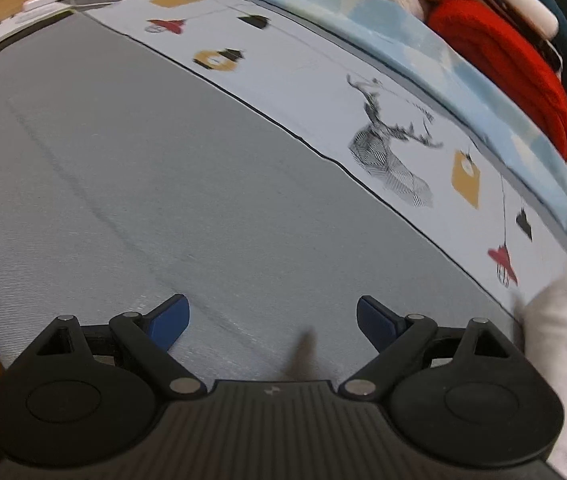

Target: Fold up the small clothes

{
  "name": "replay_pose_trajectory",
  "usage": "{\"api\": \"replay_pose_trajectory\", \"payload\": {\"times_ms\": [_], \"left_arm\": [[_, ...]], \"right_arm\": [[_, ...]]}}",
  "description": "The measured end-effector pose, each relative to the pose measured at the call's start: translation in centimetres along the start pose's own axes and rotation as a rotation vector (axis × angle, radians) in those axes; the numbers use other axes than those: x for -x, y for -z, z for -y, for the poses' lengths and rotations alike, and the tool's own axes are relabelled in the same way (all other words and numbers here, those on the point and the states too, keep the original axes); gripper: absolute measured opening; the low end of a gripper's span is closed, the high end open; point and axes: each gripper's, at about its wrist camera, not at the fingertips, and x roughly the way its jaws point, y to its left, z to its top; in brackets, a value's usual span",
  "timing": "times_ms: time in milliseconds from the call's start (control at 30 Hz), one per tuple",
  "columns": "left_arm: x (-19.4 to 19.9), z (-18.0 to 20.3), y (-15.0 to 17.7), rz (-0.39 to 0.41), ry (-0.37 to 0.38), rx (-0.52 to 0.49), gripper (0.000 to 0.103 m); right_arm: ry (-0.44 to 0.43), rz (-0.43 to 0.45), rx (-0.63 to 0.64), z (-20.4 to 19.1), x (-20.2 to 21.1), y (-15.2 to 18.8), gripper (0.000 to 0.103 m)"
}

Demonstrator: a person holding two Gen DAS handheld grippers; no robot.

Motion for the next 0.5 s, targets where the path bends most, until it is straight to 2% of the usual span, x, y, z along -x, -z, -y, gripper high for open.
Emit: {"api": "replay_pose_trajectory", "payload": {"times_ms": [67, 133, 167, 200, 300, 367, 433, 500], "left_arm": [[-0.3, 0.7, 0.4, -0.010, -0.008, -0.010, 0.094], [-0.5, 1.2, 0.7, -0.021, -0.003, -0.013, 0.094], [-0.6, 1.4, 0.8, -0.025, -0.003, -0.013, 0.094], [-0.7, 1.5, 0.9, -0.029, -0.005, -0.012, 0.094], [-1.0, 1.7, 0.8, -0.035, -0.003, -0.002, 0.094], [-1.0, 2.1, 0.9, -0.035, 0.003, -0.010, 0.094], [-1.0, 2.5, 1.1, -0.036, 0.008, -0.032, 0.094], [-1.1, 2.9, 1.2, -0.038, 0.013, -0.044, 0.094]], "right_arm": [[0.081, -0.056, -0.157, 6.3, -1.2, 1.0, 0.008], [0.137, -0.132, -0.408, 12.1, -2.5, 2.7, 0.011], [0.096, -0.152, -0.552, 14.2, -2.8, 3.6, 0.011], [0.068, -0.153, -0.610, 14.8, -2.8, 3.8, 0.012], [0.059, -0.124, -0.502, 13.8, -1.7, 2.7, 0.034], [0.021, -0.105, -0.567, 14.2, -0.8, 2.5, 0.065], [0.006, -0.110, -0.632, 14.3, -0.2, 2.3, 0.069], [0.064, -0.081, -0.553, 13.5, 0.3, 2.0, 0.057]]}}
